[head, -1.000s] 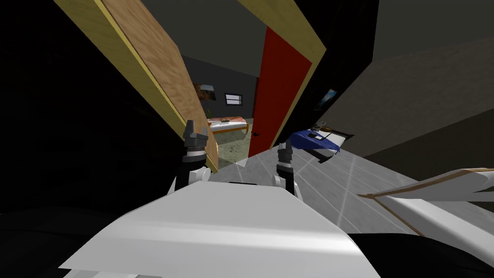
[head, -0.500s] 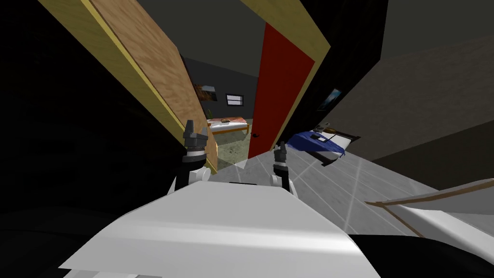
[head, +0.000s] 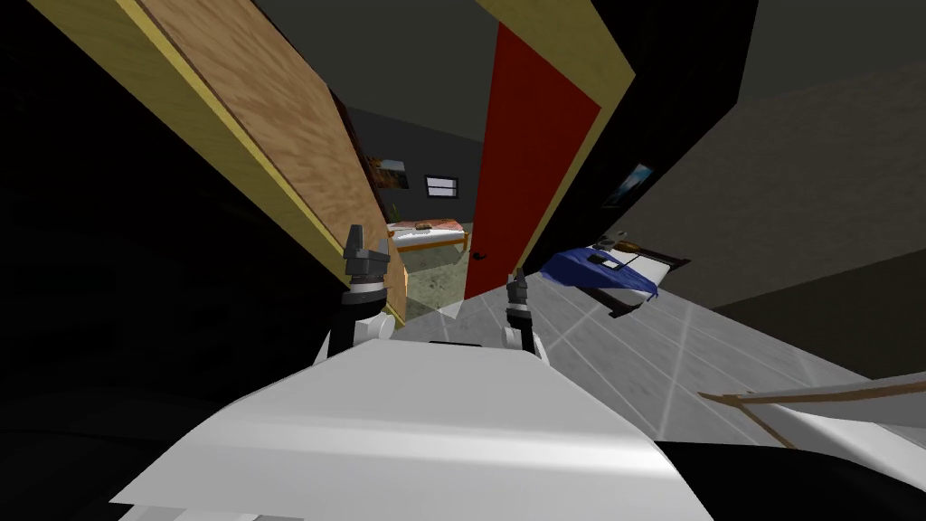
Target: Push the door open
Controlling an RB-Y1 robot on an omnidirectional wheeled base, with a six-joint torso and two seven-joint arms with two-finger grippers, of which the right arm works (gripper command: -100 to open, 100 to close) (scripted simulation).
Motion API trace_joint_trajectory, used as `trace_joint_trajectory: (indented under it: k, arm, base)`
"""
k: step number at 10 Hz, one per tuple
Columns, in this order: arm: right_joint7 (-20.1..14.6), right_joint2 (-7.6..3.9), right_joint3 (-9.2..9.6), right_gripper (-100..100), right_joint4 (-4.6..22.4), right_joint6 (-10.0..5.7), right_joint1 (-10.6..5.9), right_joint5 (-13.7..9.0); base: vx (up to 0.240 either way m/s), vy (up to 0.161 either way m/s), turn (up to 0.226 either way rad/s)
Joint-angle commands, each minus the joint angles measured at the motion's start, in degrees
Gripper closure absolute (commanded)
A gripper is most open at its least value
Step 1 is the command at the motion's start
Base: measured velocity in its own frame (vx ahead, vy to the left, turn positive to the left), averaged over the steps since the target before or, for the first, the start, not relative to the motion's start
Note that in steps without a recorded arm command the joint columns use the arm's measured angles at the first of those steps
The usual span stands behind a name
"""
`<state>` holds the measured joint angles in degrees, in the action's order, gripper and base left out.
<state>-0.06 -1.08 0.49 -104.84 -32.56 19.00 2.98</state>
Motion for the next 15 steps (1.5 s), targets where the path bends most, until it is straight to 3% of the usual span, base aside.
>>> trace_joint_trajectory:
  k: [1, 4, 10, 13, 15]
  arm:
    - [0.0, -0.1, 0.08, -100, 1.8, -0.55, -0.71, -0.1]
    - [0.1, -0.57, 1.15, -100, 7.6, -1.73, -3.34, -0.3]
    - [0.1, -0.87, 2.27, -100, 15.3, -2.97, -6.13, -0.5]
    - [0.1, -0.97, 3.42, -100, 21.9, -4.25, -8.99, -0.7]
    - [0.1, -0.95, 3.8, -100, 24.6, -4.67, -9.94, -0.8]
  base:
    - [0.044, -0.035, 0.025]
    - [0.067, -0.073, 0.063]
    - [0.052, -0.058, 0.037]
    - [0.072, -0.074, 0.061]
    - [0.057, -0.063, 0.036]
